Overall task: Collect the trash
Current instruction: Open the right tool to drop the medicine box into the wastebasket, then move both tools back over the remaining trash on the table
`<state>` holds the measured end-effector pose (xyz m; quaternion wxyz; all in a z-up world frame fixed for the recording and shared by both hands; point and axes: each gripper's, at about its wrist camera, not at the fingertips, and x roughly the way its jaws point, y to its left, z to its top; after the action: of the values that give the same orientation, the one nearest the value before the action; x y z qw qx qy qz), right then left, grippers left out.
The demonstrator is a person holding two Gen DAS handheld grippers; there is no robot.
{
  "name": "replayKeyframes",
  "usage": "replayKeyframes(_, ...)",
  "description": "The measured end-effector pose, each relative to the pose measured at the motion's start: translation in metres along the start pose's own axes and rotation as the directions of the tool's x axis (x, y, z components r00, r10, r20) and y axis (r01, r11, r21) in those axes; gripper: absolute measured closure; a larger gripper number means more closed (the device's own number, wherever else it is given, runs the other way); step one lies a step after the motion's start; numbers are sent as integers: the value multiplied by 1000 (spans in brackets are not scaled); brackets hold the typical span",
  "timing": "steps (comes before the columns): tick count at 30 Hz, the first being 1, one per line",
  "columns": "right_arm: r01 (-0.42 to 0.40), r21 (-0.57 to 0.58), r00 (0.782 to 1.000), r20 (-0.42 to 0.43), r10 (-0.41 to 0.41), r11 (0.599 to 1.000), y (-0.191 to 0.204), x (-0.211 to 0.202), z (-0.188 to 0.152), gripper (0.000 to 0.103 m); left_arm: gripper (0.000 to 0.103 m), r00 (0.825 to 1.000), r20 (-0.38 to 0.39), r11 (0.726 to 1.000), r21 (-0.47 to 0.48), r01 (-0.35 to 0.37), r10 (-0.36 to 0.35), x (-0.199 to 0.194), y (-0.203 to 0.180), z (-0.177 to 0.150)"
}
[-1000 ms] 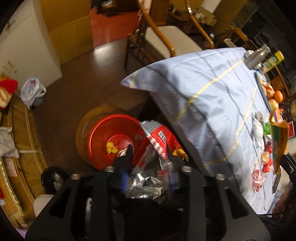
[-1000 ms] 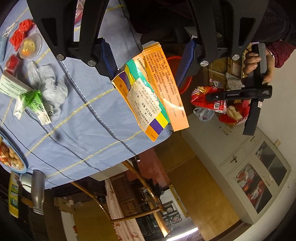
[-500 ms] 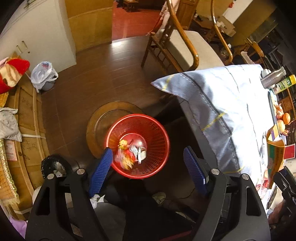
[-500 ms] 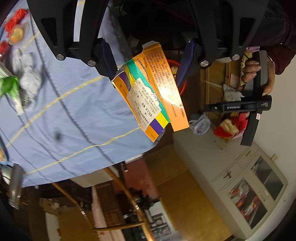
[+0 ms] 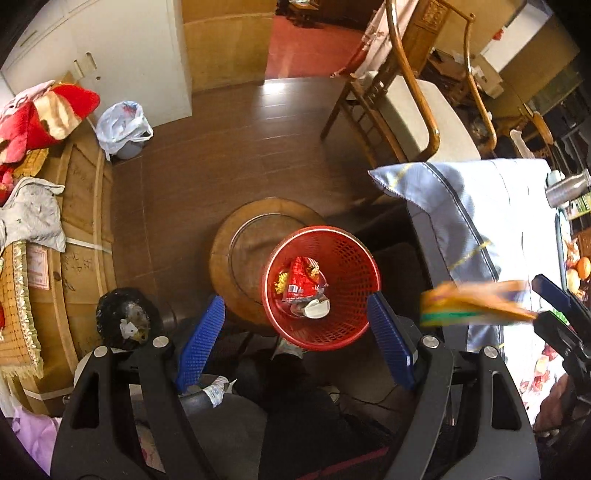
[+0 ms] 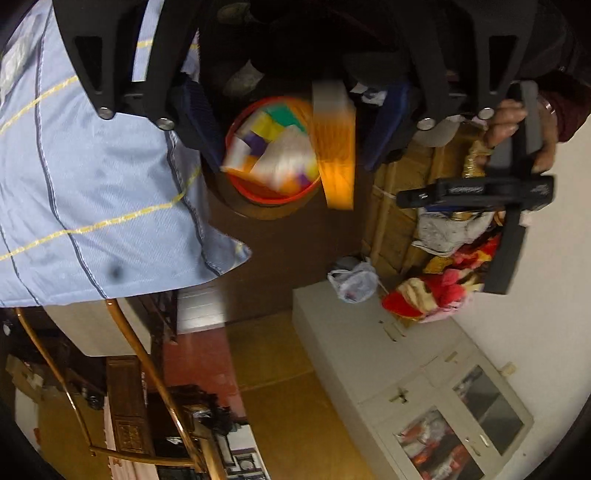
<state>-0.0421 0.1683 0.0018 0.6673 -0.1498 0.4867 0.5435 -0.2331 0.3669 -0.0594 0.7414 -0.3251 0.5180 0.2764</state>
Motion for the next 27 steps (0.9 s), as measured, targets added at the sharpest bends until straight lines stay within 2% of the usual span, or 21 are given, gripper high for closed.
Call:
replayKeyframes(6,25,97,999,17,-27,995,-24,-14,-13,27,26,1000,-3,999,44,22,-21,6,-16,10)
replayKeyframes(14,92,217,992,65,-108,972,-57,-53,-50,27,26,997,-23,981,183,71,-68,15,-75,15)
replayKeyframes(20,147,316,975,113,-191,937,-80,-91,-82,27,26,994,-47,944,309,113,-103,19,-131,11)
replayKeyframes(27,210,465,938,151,-311,860,-105,-140,-132,27,26,985,-84,864,473,172,-150,24,-210,1)
